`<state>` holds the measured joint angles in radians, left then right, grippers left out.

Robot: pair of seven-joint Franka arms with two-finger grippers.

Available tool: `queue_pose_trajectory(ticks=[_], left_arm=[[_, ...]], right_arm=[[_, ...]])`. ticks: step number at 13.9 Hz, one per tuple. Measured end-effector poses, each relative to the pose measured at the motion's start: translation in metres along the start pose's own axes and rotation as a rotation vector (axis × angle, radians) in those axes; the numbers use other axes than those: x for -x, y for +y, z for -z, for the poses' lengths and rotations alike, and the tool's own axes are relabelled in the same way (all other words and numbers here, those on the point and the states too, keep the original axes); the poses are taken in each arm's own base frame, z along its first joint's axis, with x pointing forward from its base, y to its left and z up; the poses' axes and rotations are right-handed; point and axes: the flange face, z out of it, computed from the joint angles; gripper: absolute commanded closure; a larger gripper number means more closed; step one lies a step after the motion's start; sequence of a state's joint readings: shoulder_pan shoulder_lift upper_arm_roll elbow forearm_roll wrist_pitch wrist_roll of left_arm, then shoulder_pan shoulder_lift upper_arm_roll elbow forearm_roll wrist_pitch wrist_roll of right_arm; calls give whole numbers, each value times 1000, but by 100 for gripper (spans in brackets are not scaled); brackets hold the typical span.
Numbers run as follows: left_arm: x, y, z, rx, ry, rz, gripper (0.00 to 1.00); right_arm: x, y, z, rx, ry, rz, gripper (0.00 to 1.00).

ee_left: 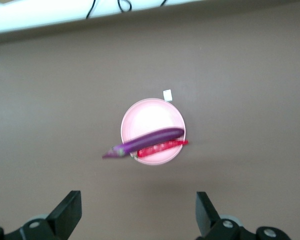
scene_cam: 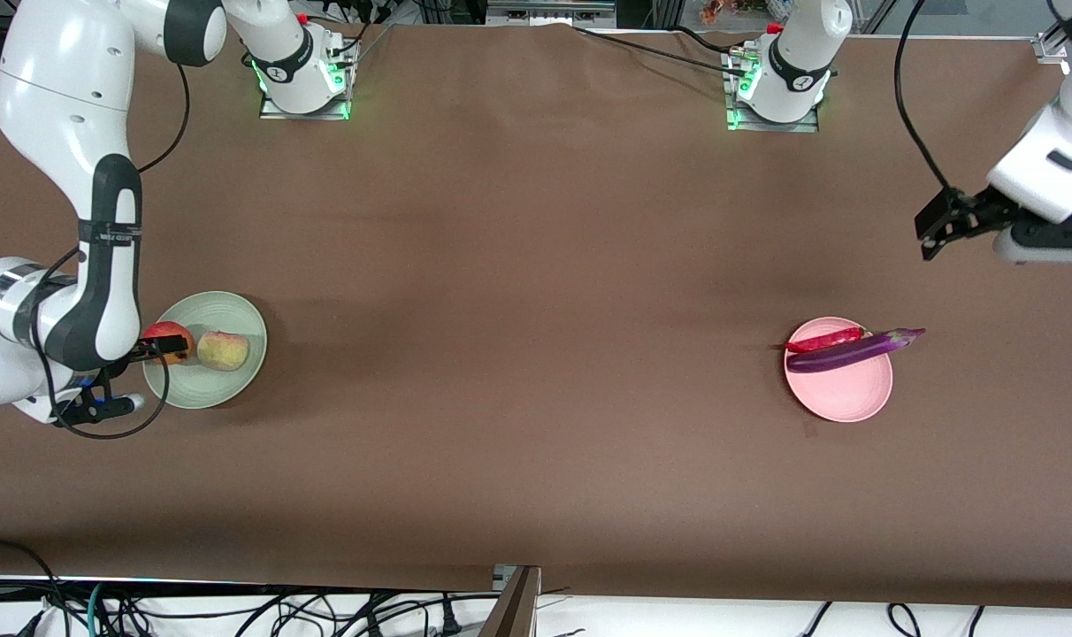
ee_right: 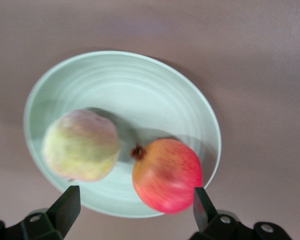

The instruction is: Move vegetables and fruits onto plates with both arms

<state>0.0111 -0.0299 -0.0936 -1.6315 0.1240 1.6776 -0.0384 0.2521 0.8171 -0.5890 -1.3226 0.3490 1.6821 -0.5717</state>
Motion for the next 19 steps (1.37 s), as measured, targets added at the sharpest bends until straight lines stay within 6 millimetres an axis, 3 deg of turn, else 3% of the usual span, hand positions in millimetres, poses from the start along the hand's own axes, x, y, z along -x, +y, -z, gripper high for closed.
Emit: queue_pose_trajectory(ticks=[2, 4, 6, 8, 11, 15, 17, 19], left_arm=[[17, -25, -6, 56, -30, 60, 0], [19, -34, -17, 70, -59, 80, 0], [16, -24, -24, 73, -80, 64, 0], [15, -4, -27, 74, -93, 29, 0], [17, 28, -24, 72, -102, -13, 0], [14, 28, -27, 73, -105, -15, 0], [8, 28, -23, 75, -93, -14, 0], [5, 30, -19, 76, -86, -19, 0]], right_arm=[[-2, -8, 13, -1, 10, 6, 0], [-3, -18, 25, -5, 28, -31, 0], [1, -38, 51, 41, 32, -56, 0], [16, -71, 91, 77, 48, -106, 0], [67, -125, 153, 49, 81, -188, 0], [169, -193, 231, 23, 135, -171, 0], [198, -212, 252, 29, 176, -142, 0], [210, -212, 263, 37, 205, -145, 0]])
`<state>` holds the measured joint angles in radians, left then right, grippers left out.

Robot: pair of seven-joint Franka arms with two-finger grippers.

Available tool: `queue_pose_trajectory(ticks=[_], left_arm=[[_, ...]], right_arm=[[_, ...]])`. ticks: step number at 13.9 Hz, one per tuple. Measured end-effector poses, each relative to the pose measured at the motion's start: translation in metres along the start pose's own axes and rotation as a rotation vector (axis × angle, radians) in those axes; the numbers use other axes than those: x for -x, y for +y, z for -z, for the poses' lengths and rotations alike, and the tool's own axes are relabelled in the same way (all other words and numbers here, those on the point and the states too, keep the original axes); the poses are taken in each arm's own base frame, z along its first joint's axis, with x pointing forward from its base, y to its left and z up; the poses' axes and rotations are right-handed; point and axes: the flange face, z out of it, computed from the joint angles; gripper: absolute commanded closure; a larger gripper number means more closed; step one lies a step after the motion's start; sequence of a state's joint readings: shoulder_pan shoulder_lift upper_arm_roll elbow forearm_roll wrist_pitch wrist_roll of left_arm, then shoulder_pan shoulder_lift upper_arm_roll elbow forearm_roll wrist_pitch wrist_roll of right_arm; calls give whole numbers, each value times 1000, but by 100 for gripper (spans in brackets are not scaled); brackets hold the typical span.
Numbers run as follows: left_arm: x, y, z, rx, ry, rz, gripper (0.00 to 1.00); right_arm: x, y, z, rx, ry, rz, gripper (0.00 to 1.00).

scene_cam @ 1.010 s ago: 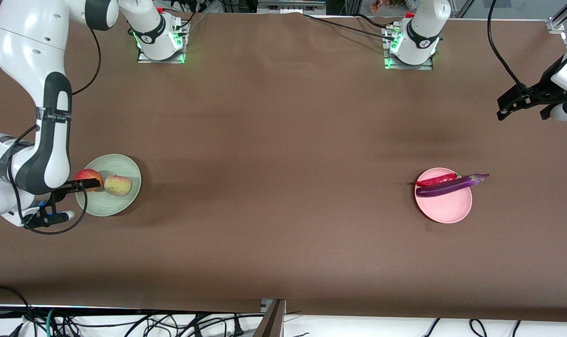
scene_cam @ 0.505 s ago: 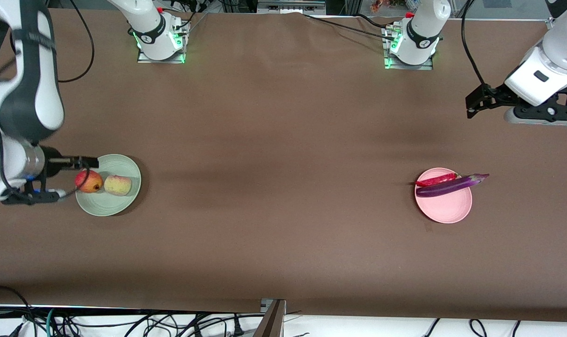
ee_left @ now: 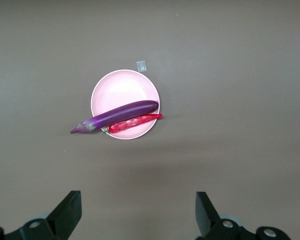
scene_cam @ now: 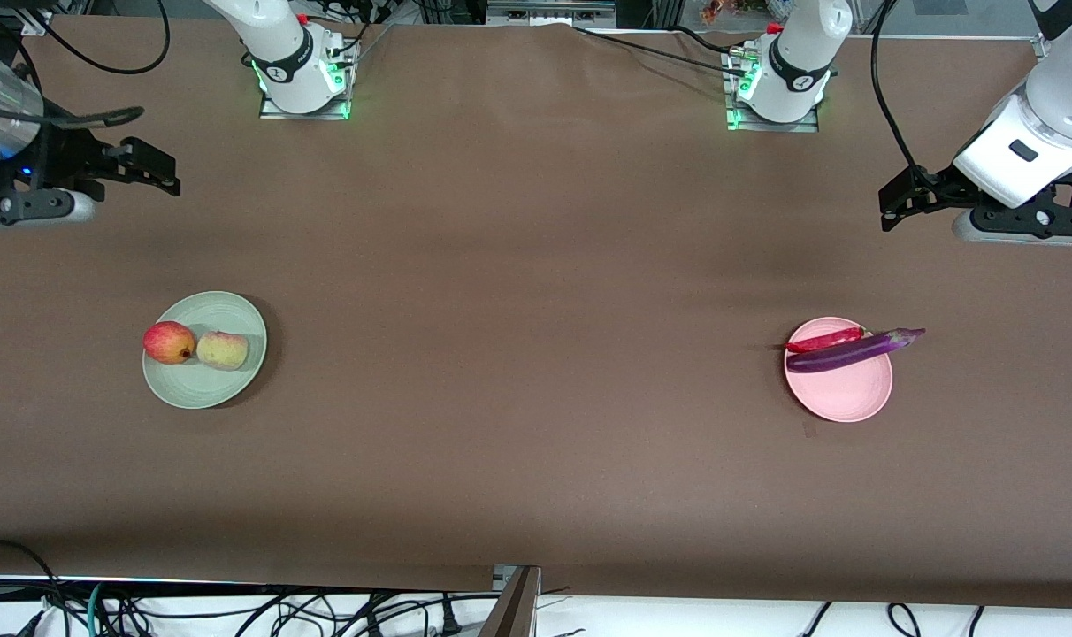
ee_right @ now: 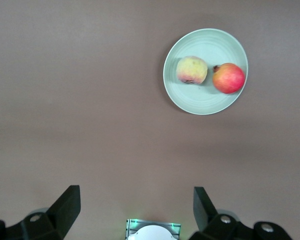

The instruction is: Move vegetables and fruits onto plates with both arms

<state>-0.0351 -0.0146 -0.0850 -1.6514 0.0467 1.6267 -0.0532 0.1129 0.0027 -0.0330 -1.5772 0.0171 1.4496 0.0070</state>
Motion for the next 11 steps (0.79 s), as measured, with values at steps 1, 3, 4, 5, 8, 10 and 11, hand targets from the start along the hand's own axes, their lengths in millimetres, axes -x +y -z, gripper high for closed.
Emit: queue_pose_trajectory(ticks=[1, 3, 4, 5, 8, 10, 11], left_arm=[[0, 4, 3, 0, 5, -8, 0], [0, 9, 8, 1, 14, -16, 0], [0, 8, 9, 1, 15, -14, 0], [1, 5, 10, 0, 9, -9, 0], [4, -2, 13, -1, -20, 4, 0], [5, -4, 15, -1, -22, 8, 0], [5, -4, 15, -1, -23, 8, 0]], right_arm=[[3, 7, 5, 0, 10, -12, 0], [6, 23, 9, -3, 19, -42, 0], [6, 28, 10, -4, 19, -51, 0], [7, 29, 9, -4, 19, -52, 0], [6, 28, 9, -4, 17, -58, 0], [6, 28, 8, -4, 16, -58, 0], [5, 28, 8, -4, 17, -58, 0]])
